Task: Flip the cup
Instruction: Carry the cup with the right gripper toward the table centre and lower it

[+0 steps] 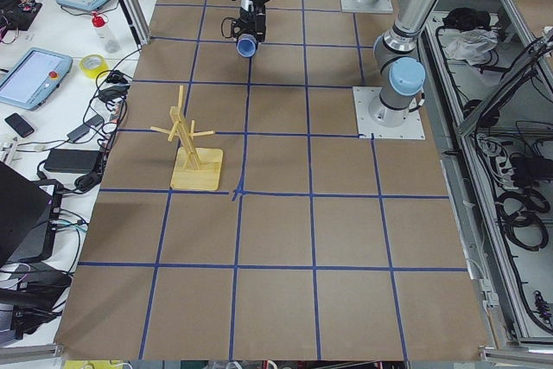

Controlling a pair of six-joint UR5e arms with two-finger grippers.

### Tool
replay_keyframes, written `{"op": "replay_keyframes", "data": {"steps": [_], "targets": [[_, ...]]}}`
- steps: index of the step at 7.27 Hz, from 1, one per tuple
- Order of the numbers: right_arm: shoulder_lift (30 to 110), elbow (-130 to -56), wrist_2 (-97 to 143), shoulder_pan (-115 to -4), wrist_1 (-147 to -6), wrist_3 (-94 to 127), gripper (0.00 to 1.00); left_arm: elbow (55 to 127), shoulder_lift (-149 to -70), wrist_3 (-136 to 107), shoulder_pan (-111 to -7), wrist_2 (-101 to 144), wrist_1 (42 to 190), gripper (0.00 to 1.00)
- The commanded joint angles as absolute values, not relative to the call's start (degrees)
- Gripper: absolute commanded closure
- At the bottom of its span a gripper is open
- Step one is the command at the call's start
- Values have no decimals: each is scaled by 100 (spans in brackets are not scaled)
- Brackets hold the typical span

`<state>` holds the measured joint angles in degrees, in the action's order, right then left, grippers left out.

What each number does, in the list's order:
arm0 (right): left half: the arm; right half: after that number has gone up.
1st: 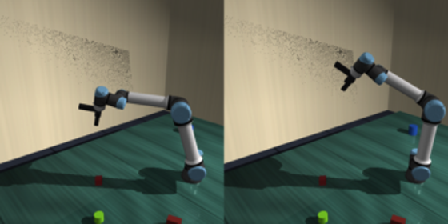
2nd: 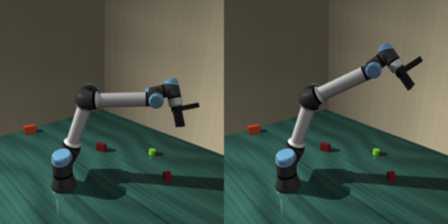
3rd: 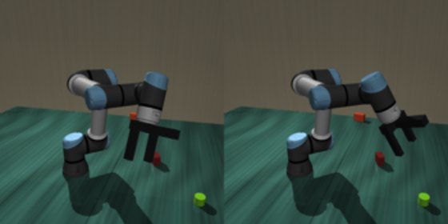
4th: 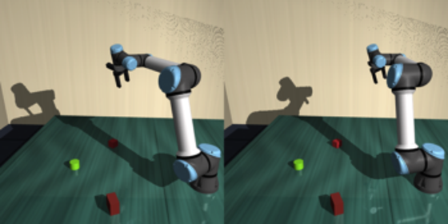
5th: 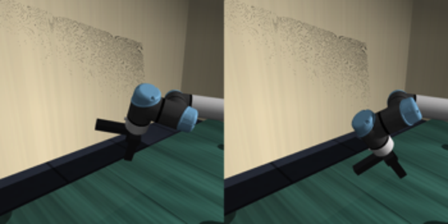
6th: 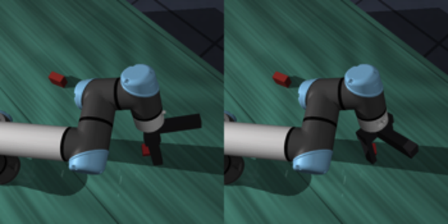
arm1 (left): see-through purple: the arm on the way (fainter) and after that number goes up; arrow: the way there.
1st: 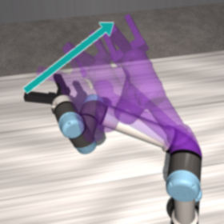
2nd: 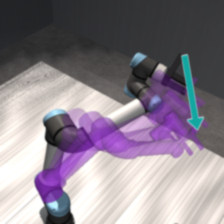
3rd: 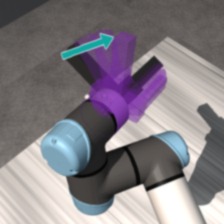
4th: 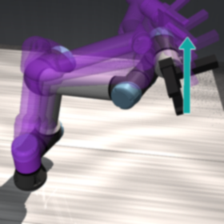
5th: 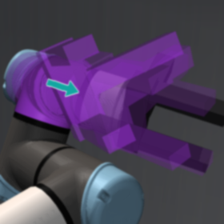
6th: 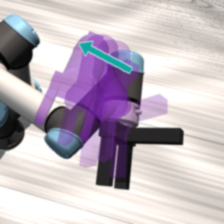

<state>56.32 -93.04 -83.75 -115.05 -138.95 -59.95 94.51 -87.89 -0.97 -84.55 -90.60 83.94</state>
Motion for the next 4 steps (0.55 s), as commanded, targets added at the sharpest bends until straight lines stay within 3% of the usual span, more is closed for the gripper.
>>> {"op": "replay_keyframes", "data": {"steps": [1,4], "targets": [[5669,-9308,-8411,-11514,-13843,-5915,0,9466,-8780,-97,-8455,-9062,8394,0],[6360,-9308,-8315,-11435,-13207,-5358,0,9466,-8798,-97,-8455,-9026,8394,0]]}}
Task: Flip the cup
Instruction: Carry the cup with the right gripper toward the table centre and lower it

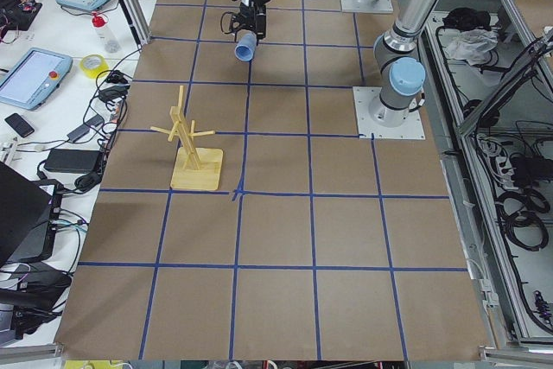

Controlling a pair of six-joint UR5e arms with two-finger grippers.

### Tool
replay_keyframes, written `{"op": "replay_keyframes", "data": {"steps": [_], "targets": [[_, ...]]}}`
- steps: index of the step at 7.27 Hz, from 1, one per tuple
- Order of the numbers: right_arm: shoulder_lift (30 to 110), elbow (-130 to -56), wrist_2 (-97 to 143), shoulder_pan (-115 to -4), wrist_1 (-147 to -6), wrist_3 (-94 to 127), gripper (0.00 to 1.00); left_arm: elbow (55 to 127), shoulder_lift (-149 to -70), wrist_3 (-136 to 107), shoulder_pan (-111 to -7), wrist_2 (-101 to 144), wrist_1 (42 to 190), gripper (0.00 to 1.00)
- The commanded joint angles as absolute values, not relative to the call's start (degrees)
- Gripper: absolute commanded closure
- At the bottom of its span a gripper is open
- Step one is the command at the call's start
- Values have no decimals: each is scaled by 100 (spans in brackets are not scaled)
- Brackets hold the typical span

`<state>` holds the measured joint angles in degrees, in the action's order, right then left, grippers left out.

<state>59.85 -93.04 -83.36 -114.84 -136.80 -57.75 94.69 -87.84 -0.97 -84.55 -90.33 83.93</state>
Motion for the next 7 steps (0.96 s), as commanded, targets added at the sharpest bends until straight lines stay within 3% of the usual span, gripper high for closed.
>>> {"op": "replay_keyframes", "data": {"steps": [1,3,7], "targets": [[6659,-9325,-8314,-11365,-12714,-4648,0,9475,-8824,-105,-8455,-9035,8385,0],[7379,-9325,-8385,-11050,-11721,-3283,0,9448,-8885,-97,-8420,-9009,8402,0],[8945,-9325,-8611,-9600,-9820,-2754,0,9483,-9226,-96,-8402,-8100,8324,0]]}}
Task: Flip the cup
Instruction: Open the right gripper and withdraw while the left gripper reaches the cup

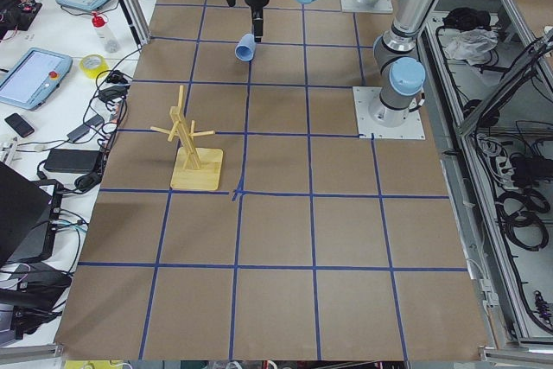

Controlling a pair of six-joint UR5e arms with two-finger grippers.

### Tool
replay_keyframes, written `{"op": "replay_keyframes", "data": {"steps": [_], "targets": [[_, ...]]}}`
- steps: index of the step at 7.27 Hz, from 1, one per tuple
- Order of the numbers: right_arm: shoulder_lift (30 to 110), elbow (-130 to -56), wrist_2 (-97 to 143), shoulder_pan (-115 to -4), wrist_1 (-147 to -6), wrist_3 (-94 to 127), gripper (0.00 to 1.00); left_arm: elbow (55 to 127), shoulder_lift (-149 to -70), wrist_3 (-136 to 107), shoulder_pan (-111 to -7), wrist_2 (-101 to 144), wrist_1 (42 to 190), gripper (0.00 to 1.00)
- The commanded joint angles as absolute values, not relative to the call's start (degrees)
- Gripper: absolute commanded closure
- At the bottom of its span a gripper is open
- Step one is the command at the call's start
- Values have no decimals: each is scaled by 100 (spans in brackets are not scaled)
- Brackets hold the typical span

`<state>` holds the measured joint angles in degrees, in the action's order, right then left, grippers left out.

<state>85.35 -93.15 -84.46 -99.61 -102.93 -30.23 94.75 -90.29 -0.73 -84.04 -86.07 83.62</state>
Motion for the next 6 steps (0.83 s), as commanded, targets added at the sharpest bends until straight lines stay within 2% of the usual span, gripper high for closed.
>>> {"op": "replay_keyframes", "data": {"steps": [1,4,6], "targets": [[9130,-9308,-8822,-9476,-9757,-1907,0,9536,-9507,-158,-8402,-7677,8045,0],[9308,-9282,-8948,-9326,-9703,-51,0,10361,-10263,-580,-8455,-6402,5974,0],[9299,-9080,-9087,-9107,-9703,35,0,10371,-10712,-589,-8568,-5848,5616,0]]}}
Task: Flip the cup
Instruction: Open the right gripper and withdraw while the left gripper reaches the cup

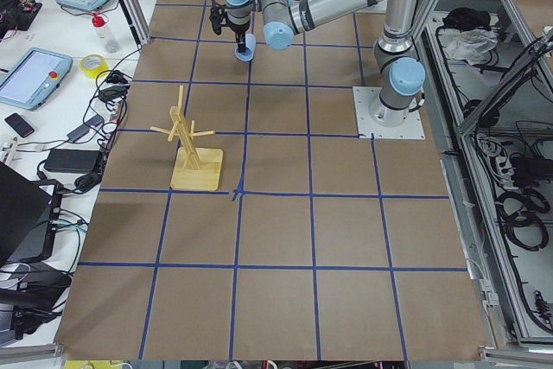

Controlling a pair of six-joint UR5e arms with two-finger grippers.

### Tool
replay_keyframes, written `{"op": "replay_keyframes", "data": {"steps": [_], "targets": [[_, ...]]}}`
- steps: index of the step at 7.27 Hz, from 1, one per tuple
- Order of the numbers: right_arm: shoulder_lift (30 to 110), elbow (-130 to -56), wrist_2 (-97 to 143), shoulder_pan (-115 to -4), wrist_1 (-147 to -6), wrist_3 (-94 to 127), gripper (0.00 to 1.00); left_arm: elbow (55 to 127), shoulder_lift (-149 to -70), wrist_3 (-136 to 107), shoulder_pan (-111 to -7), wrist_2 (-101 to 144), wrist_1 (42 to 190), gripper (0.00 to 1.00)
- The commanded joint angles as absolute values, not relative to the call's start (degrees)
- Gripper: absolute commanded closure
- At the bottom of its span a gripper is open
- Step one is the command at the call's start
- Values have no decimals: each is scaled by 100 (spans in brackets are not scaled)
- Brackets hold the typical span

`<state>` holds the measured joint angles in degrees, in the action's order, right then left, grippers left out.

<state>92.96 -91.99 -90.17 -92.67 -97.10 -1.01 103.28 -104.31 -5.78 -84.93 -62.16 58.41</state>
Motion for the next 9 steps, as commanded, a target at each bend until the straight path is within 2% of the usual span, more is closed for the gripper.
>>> {"op": "replay_keyframes", "data": {"steps": [1,4,5,6,7,9], "targets": [[9308,-9070,-9079,-8897,-9694,26,0,10388,-10949,-598,-8709,-5810,5416,0],[9308,-9070,-8992,-8912,-9703,26,0,10380,-11521,-615,-8973,-5801,5072,0],[9308,-9062,-9000,-8903,-9712,35,0,10362,-11636,-615,-9113,-5783,5028,3],[9299,-9018,-8974,-8903,-9773,35,0,10354,-11645,-728,-9227,-5775,5019,11],[9308,-9026,-9000,-8912,-9756,35,0,10362,-11672,-756,-9263,-5766,5027,37],[9299,-9035,-9000,-8921,-9756,35,0,10354,-11707,-764,-9272,-5757,5106,100]]}}
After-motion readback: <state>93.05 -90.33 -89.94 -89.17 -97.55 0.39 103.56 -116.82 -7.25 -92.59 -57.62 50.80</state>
